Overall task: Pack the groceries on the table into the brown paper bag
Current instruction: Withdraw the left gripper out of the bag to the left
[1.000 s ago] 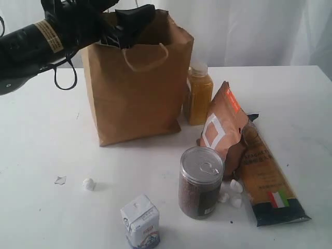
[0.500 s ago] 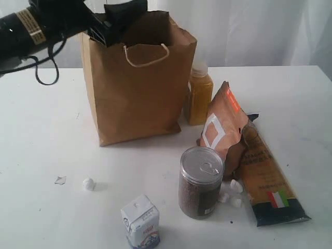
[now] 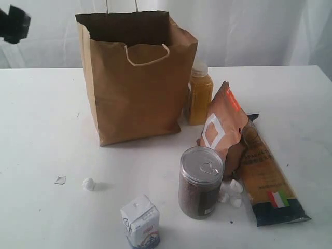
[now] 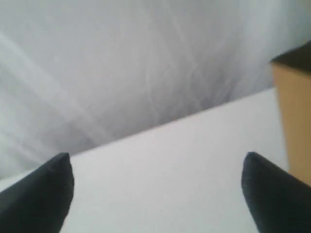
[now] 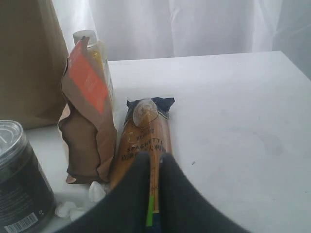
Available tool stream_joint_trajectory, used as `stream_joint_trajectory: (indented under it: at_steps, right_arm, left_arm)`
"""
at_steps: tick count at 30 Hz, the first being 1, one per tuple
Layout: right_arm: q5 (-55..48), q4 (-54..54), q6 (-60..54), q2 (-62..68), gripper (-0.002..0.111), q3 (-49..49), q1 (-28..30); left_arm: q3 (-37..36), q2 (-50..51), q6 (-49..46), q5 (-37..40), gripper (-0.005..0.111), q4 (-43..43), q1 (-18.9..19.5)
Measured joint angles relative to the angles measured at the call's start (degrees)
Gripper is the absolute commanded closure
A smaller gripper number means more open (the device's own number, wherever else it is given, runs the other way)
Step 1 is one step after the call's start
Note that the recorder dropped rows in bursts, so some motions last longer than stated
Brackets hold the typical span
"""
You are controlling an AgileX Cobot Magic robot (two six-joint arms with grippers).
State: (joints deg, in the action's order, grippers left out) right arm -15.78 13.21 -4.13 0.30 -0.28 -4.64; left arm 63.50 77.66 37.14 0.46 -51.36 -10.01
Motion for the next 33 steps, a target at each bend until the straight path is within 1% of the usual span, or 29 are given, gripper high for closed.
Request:
stream_joint_trajectory:
  at_steps: [1, 4, 5, 7, 9, 13, 16, 18, 21, 25, 28, 30, 33]
  right_arm:
    - [0.0, 0.0, 0.0, 0.0, 0.101, 0.0, 0.0]
    - [0.0, 0.0, 0.0, 0.0, 0.101, 0.0, 0.0]
    - [0.0, 0.0, 0.0, 0.0, 0.101, 0.0, 0.0]
    - [0.0, 0.0, 0.0, 0.0, 0.101, 0.0, 0.0]
    - [0.3, 0.0, -0.1, 0.0, 0.101, 0.0, 0.0]
    - [5.0, 0.0, 0.0, 0.0, 0.101, 0.0, 0.0]
    - [9.0, 0.0, 1.9, 0.0, 0.101, 0.0, 0.0]
    - [11.3, 0.0, 4.1, 0.0, 0.101, 0.0, 0.0]
    - [16.3, 0.0, 11.8, 0.0, 0.101, 0.0, 0.0]
    - [23.8, 0.0, 22.6, 0.0, 0.101, 0.0, 0.0]
    - [28.4, 0.0, 27.6, 0.0, 0.101, 0.0, 0.0]
    - [31.6, 0.1, 28.8, 0.0, 0.101, 0.0, 0.0]
    - [39.0, 0.1, 29.6, 0.0, 0.101, 0.0, 0.0]
  left_arm:
    - [0.0, -0.1, 0.0, 4.3, 0.041, 0.0, 0.0]
    - [0.0, -0.1, 0.0, 15.3, 0.069, 0.0, 0.0]
    - [0.0, -0.1, 0.0, 18.4, 0.076, 0.0, 0.0]
    - [0.0, -0.1, 0.0, 23.5, 0.092, 0.0, 0.0]
    - [0.0, -0.1, -0.1, 28.1, 0.106, 0.6, 0.0]
    - [0.0, -0.1, -0.1, 37.3, 0.107, 2.7, 0.0]
    - [-1.0, -0.1, -0.1, 39.3, 0.107, 4.8, 0.0]
    - [-2.1, -0.1, -0.1, 38.3, 0.107, 7.3, 0.0]
    - [-4.6, -0.4, -0.1, 31.6, 0.107, 12.2, 0.0]
    - [-10.2, -3.0, 0.0, 14.0, 0.107, 21.6, 0.0]
    - [-14.5, -6.4, 0.1, 2.0, 0.107, 25.9, 0.0]
    - [-16.8, -8.6, 0.1, -1.3, 0.107, 26.7, 0.0]
    - [-20.1, -13.5, -0.3, -2.4, 0.107, 27.3, 0.0]
